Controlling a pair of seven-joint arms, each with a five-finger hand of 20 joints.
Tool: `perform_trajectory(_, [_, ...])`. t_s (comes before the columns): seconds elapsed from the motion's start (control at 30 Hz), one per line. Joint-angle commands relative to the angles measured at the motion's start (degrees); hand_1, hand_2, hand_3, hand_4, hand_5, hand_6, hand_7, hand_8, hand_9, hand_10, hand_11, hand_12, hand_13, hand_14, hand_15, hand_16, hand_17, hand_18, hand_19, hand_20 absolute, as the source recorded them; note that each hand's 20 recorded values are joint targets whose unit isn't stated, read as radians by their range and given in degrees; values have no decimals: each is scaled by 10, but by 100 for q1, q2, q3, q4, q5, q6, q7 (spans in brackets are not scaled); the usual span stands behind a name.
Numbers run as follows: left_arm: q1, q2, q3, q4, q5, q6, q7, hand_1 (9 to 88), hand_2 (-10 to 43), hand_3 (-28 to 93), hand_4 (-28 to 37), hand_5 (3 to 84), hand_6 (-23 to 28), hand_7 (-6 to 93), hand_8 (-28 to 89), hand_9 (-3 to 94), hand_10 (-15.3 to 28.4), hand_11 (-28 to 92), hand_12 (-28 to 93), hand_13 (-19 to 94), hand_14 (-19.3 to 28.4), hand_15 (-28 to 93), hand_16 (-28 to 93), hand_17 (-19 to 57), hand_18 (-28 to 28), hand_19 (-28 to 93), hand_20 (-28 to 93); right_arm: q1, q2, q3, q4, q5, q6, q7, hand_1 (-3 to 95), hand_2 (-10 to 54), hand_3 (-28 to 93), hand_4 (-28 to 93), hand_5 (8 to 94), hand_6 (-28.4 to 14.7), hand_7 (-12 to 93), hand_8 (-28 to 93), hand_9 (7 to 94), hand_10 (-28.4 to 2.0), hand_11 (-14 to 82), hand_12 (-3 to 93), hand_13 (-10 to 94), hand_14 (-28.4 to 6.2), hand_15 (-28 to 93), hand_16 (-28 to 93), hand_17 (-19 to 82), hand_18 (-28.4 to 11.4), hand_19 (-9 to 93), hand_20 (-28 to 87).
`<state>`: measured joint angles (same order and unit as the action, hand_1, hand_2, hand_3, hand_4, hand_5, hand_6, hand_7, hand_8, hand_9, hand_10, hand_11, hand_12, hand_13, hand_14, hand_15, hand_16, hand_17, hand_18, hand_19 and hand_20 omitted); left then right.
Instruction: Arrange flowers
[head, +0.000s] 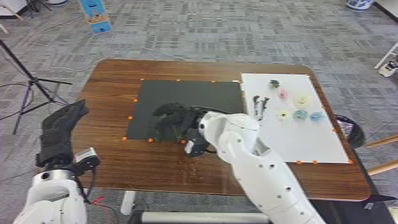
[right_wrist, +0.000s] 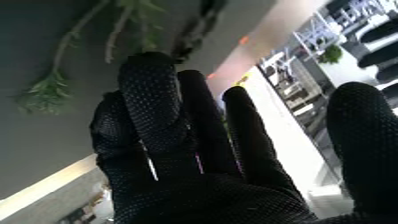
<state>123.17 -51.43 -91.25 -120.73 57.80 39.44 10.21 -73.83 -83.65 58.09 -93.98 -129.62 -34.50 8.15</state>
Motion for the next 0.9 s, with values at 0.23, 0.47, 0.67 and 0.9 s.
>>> perform_trajectory(0.23, [17, -113, 72, -26, 29, -30, -5, 270, 93, 712, -244, 485, 33, 177, -64, 450, 121, 274, 129, 351, 114, 110, 6, 80, 78, 69, 177, -76, -75, 83, 165, -913, -200, -241, 121, 99, 740, -131, 328, -45, 122, -73, 485, -153, 57, 103, 646, -207, 606, 389, 290, -284, 713, 640])
perform_trajectory(0.47, [-12, -110, 90, -16, 16, -52, -14, 271, 92, 714, -252, 490, 34, 181, -66, 459, 124, 271, 135, 353, 118, 120, 8, 78, 79, 73, 178, -40, 4, 88, 148, -906, -212, -158, 126, 99, 724, -122, 334, -45, 118, -71, 484, -153, 57, 102, 644, -207, 610, 386, 289, -284, 714, 641])
perform_trajectory(0.67, [-427, -105, 382, 71, 215, 125, -326, 270, 93, 716, -257, 494, 33, 186, -69, 467, 125, 270, 138, 355, 122, 126, 6, 77, 81, 79, 176, -47, 101, 88, 72, -819, -376, -83, 130, 99, 714, -116, 340, -45, 115, -70, 486, -153, 58, 103, 641, -208, 612, 385, 289, -284, 713, 642])
perform_trajectory(0.9, [87, -80, 45, -47, 5, -55, -28, 270, 93, 717, -260, 497, 33, 187, -71, 471, 124, 269, 140, 357, 122, 130, 7, 76, 81, 83, 175, -48, 161, 66, 13, -740, -441, -20, 130, 96, 706, -111, 347, -46, 111, -69, 488, -153, 58, 103, 639, -208, 613, 384, 288, -284, 714, 641])
